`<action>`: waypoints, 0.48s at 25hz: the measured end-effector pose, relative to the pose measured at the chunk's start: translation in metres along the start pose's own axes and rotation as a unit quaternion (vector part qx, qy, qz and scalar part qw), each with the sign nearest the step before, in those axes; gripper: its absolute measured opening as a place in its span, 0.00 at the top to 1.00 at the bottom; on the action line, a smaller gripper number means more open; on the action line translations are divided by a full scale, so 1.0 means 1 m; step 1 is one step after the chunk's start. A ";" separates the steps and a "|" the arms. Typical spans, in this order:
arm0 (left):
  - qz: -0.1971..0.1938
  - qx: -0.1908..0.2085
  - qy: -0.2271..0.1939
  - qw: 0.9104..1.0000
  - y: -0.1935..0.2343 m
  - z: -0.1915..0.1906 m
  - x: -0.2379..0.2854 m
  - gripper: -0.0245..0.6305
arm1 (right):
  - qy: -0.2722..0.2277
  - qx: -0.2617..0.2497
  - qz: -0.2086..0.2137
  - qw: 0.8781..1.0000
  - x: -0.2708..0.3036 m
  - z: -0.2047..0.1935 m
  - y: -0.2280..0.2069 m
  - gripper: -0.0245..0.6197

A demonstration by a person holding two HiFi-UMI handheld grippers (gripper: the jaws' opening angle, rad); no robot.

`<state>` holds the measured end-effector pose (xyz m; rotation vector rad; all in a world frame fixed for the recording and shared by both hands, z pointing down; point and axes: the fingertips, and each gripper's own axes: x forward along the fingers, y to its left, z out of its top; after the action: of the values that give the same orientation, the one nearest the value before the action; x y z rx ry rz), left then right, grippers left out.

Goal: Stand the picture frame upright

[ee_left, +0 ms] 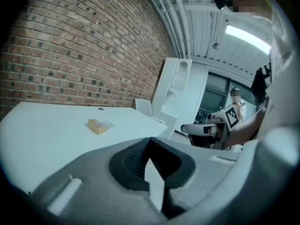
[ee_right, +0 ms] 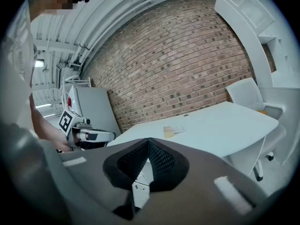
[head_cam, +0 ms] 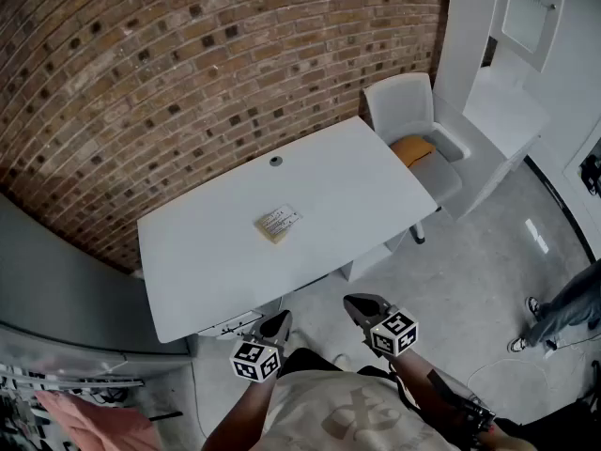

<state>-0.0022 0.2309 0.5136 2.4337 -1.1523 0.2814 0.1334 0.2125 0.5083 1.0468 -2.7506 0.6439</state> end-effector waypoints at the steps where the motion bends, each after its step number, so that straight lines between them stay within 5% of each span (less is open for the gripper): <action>1: -0.003 0.000 -0.001 1.000 -0.005 -0.001 -0.003 0.96 | 0.000 0.000 0.000 1.000 -0.003 -0.002 0.003 0.95; 12: -0.011 -0.012 -0.002 1.000 -0.034 -0.022 -0.026 0.96 | 0.008 -0.009 0.007 1.000 -0.015 -0.019 0.027 0.95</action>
<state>0.0076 0.2779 0.5141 2.4259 -1.1232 0.2536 0.1267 0.2477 0.5122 1.0146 -2.7464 0.6244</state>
